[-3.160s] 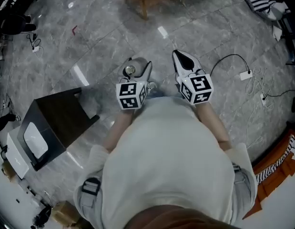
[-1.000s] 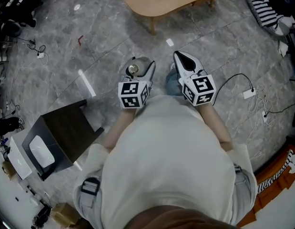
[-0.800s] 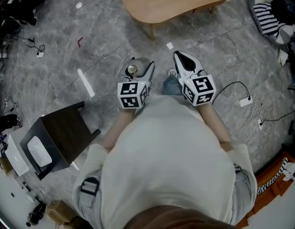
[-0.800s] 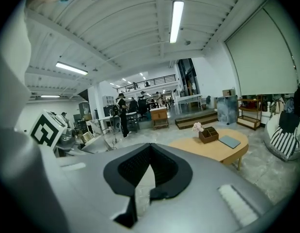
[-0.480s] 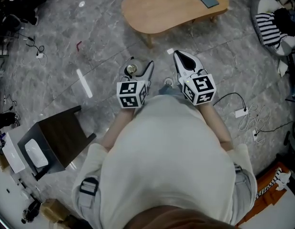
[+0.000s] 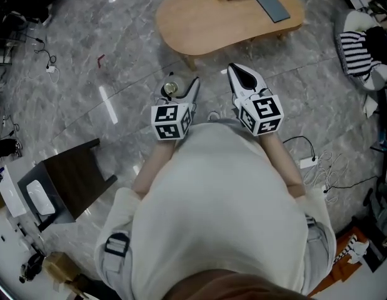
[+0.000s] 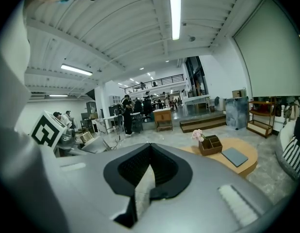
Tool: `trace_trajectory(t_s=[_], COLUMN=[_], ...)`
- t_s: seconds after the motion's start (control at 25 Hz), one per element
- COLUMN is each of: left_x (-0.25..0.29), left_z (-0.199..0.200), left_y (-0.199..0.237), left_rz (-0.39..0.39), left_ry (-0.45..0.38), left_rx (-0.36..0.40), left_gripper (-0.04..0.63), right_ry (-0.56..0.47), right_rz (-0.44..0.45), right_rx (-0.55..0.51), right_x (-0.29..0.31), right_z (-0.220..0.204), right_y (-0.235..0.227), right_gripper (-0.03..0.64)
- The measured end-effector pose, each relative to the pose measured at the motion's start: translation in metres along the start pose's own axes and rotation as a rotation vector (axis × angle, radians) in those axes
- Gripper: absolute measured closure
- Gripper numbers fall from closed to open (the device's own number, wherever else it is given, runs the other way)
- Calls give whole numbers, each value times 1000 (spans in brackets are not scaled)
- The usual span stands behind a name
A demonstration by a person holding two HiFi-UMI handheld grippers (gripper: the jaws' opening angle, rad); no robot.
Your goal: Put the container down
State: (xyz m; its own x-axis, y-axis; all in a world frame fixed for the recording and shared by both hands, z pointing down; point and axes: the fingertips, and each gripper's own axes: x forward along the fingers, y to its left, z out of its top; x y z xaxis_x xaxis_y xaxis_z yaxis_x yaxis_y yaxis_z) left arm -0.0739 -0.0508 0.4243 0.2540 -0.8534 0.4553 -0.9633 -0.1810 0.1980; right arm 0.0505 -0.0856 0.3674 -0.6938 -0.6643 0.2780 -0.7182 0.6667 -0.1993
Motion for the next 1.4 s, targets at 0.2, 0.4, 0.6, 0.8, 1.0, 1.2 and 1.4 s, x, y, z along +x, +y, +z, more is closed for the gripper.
trace_trajectory(t_s=[0.2, 0.4, 0.6, 0.8, 1.0, 1.2, 1.4], left_x=[13, 23, 43, 74, 119, 172, 228], left_z=[1, 2, 3, 2, 11, 17, 14], left_y=[-4, -3, -1, 7, 20, 34, 56], left_rz=[13, 13, -1, -19, -34, -43, -58], left_ry=[14, 38, 63, 83, 107, 135, 172], left_rx=[-1, 2, 10, 13, 21, 46, 56], left_gripper=[247, 247, 247, 247, 247, 247, 247], right_ry=[14, 37, 68, 85, 103, 109, 134], right_rz=[1, -21, -36, -65, -100, -119, -131], right_rx=[32, 77, 102, 107, 116, 131, 131], right_x=[4, 9, 20, 38, 64, 95, 138], right_z=[-7, -17, -26, -30, -26, -19, -19], right_y=[-14, -23, -34, -52, -81, -112, -141], right_gripper=[615, 615, 615, 615, 615, 615, 615])
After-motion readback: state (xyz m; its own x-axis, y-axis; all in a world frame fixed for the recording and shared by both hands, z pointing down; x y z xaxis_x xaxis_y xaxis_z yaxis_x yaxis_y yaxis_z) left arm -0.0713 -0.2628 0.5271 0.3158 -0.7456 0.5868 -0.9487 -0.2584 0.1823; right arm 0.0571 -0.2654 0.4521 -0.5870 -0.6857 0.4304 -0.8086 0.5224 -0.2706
